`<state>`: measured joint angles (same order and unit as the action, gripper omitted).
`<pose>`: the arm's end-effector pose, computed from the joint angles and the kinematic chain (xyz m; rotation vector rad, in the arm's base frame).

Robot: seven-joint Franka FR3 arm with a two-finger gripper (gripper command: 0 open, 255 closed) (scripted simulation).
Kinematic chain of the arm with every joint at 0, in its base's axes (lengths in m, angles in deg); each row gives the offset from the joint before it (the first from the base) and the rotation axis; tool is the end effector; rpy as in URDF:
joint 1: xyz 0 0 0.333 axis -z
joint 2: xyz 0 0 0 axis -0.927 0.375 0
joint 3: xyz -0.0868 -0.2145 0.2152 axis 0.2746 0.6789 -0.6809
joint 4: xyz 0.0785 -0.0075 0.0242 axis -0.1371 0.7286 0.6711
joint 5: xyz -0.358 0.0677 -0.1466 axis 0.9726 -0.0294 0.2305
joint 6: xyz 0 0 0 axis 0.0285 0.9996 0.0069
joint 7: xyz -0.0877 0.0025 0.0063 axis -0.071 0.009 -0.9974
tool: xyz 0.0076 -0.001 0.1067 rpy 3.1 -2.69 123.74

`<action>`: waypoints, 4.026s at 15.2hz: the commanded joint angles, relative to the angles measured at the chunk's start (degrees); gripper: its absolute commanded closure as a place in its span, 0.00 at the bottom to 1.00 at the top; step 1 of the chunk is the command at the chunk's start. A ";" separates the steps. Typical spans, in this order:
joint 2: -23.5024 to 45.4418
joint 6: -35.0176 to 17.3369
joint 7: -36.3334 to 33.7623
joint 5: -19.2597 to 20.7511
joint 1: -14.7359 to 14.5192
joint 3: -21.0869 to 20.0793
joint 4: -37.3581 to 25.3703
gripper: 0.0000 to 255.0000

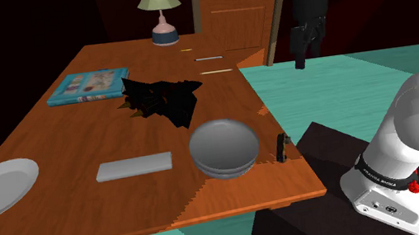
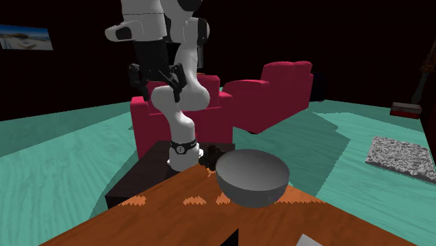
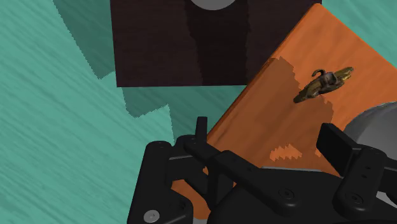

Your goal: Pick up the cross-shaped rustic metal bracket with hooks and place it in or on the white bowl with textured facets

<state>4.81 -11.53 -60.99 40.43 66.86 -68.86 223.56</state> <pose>0.3015 0.0270 0.5375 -3.1197 0.1003 0.3393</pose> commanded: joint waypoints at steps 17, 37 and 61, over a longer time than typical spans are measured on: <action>-14.34 -27.96 -36.10 -22.06 -3.50 -25.88 25.66 0.00; -11.90 -33.37 -35.85 -24.15 -4.08 -28.01 28.74 1.00; -8.88 -28.87 -67.78 -12.57 5.33 -72.03 22.28 0.00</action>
<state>-4.08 -40.39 -128.77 27.87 72.18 -140.89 245.84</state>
